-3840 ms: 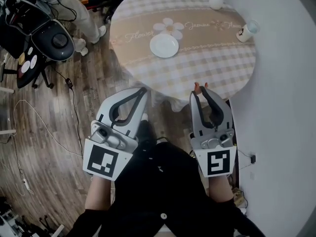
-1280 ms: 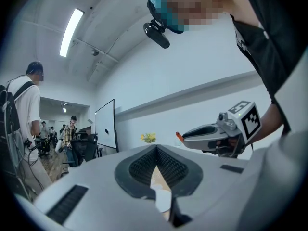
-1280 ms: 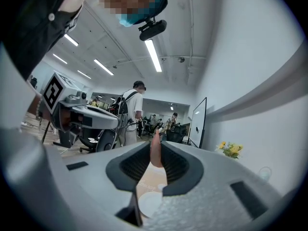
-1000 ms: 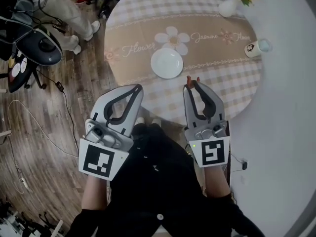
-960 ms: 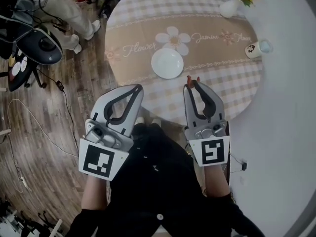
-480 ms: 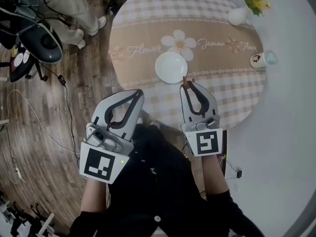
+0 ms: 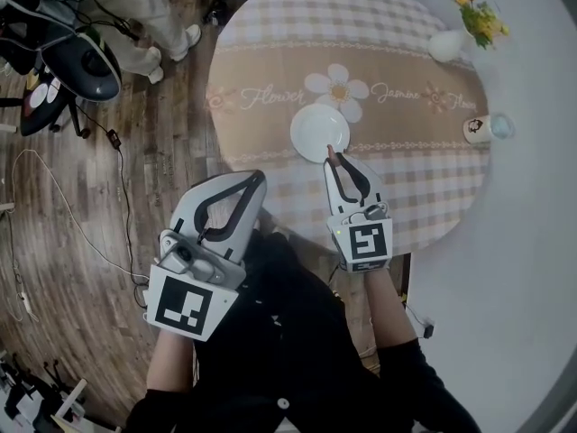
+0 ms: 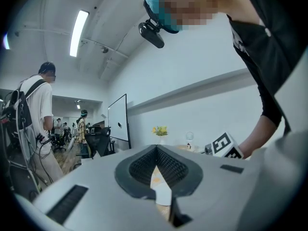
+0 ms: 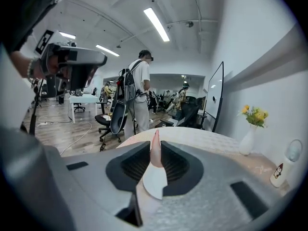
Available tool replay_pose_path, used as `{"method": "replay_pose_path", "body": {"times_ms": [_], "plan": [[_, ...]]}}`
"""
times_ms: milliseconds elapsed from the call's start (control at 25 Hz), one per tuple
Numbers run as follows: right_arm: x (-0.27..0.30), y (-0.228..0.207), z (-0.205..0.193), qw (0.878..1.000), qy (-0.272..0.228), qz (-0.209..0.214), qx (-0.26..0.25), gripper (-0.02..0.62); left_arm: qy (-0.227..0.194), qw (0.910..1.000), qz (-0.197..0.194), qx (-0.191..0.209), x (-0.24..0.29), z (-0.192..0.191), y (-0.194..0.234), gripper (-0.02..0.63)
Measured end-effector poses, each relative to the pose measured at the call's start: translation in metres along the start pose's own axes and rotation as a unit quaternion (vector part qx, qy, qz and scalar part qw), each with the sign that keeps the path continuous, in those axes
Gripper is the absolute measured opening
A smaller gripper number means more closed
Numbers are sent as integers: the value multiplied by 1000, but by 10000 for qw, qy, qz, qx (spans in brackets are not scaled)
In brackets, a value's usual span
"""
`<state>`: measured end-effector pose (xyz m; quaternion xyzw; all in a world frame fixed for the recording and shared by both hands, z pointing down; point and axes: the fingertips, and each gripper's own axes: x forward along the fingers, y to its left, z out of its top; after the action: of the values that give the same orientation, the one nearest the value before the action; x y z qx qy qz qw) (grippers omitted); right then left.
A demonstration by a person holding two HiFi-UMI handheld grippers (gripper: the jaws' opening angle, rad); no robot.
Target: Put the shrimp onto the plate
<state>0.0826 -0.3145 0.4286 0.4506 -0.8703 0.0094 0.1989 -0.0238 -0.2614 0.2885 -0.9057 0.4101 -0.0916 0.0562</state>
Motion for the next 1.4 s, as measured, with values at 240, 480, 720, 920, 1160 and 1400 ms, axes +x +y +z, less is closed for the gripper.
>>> {"method": "replay_pose_path", "body": {"times_ms": [240, 480, 720, 920, 1160, 1400], "plan": [[26, -2, -28, 9992, 277, 176, 213, 46, 81, 9999, 139, -26, -3, -6, 5, 3], [50, 3, -54, 9961, 748, 451, 140, 46, 196, 9995, 240, -40, -6, -14, 9, 3], [70, 12, -84, 9892, 1245, 771, 25, 46, 275, 9991, 324, -74, -7, -19, 10, 3], [83, 17, -104, 9836, 1565, 897, -75, 46, 326, 9987, 377, -91, -6, -23, 11, 3], [93, 22, -126, 9736, 2009, 1077, -132, 46, 362, 9983, 453, -108, -7, -25, 14, 3], [101, 20, -144, 9656, 2347, 1099, -206, 46, 399, 9978, 492, -171, -7, -28, 13, 3]]}}
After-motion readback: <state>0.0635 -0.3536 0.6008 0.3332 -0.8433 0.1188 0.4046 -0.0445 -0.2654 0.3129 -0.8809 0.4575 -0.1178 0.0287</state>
